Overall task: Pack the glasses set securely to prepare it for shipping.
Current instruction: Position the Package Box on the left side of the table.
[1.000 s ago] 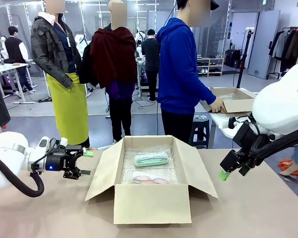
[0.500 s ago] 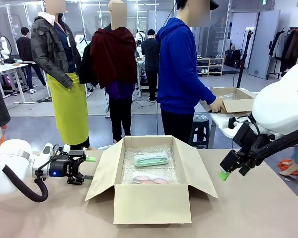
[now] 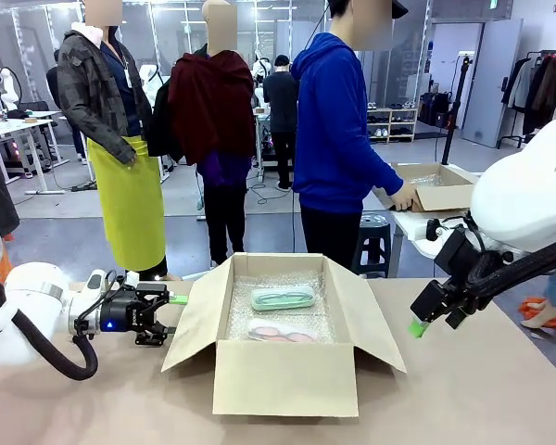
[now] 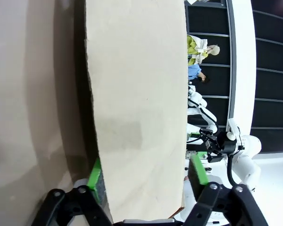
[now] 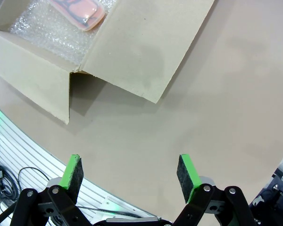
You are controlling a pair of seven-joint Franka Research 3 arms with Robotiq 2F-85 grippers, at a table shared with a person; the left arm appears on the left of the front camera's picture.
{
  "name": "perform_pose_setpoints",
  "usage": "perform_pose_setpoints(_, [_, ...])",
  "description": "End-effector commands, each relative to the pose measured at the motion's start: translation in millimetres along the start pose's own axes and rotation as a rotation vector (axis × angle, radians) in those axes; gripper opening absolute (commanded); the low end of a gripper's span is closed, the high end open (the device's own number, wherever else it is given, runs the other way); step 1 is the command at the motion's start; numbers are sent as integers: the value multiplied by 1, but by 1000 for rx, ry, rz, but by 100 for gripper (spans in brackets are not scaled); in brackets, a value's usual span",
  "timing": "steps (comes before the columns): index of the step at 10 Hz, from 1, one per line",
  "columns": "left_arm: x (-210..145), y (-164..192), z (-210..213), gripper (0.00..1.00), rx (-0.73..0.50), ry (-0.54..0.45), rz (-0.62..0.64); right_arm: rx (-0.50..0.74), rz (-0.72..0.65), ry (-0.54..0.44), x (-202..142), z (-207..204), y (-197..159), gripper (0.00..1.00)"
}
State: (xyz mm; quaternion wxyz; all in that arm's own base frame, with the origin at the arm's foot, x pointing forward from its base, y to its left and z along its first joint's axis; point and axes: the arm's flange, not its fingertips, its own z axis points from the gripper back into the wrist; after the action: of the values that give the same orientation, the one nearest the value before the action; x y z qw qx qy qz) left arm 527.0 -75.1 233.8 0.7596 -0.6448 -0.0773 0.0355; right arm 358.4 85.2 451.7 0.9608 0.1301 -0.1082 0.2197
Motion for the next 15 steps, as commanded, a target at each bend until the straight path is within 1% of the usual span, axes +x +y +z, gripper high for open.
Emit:
perform_pose_setpoints(1, [-7,-6,1,24,-63,-32,-17,6,15,-2,-1,0,1,100])
perform_pose_setpoints(2, [-6,-8,1,0,-61,-46,-18,6,15,-2,-1,0,1,100])
perform_pose_setpoints(4, [-5,-9,3,0,-64,-53,-16,6,15,-2,-1,0,1,100])
perform_pose_setpoints(5, [-6,-11,2,4,-76,-46,-9,6,15,-2,-1,0,1,100])
perform_pose_setpoints(6, [-8,-13,2,0,-73,-42,-20,6,15,-2,-1,0,1,100])
perform_pose_setpoints(9, [-10,-16,0,0,-73,-39,-28,6,15,-2,-1,0,1,100])
perform_pose_setpoints(10, [-11,-14,-6,0,-57,-32,-20,6,15,-2,-1,0,1,100])
perform_pose_setpoints(11, [1,-15,0,0,-49,-20,-12,6,15,-2,-1,0,1,100])
perform_pose_setpoints(15, [1,-15,0,0,-49,-20,-12,6,15,-2,-1,0,1,100])
